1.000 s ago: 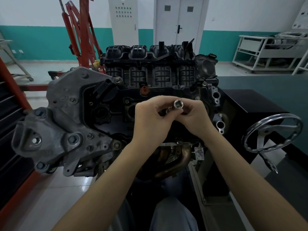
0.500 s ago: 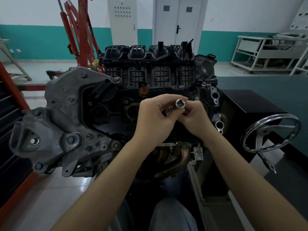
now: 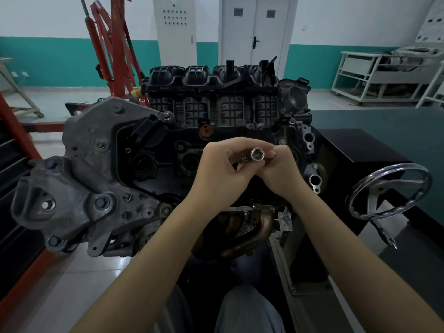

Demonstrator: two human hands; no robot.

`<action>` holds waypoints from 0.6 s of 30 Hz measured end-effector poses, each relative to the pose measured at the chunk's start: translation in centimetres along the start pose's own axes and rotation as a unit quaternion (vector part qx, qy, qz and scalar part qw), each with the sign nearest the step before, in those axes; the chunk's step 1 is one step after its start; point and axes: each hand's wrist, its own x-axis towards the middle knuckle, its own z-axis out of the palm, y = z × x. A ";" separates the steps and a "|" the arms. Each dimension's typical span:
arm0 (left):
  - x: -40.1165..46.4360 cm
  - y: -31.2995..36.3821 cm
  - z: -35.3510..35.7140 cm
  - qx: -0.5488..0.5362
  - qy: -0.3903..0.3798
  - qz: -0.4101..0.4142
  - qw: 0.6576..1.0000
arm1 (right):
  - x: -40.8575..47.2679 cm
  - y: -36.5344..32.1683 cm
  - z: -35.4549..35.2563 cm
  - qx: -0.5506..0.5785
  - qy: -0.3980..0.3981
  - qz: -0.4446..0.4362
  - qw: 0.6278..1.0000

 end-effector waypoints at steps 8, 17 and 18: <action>0.0 0.2 -0.1 0.021 0.045 -0.001 0.999 | -0.1 -0.5 0.1 -0.007 -0.018 -0.028 0.999; 0.1 0.2 0.0 0.036 0.050 -0.013 0.998 | 0.0 0.3 0.0 0.008 0.005 -0.013 1.000; 0.1 0.2 0.0 0.029 0.052 -0.010 0.998 | 0.0 0.1 0.0 0.007 0.001 -0.023 1.000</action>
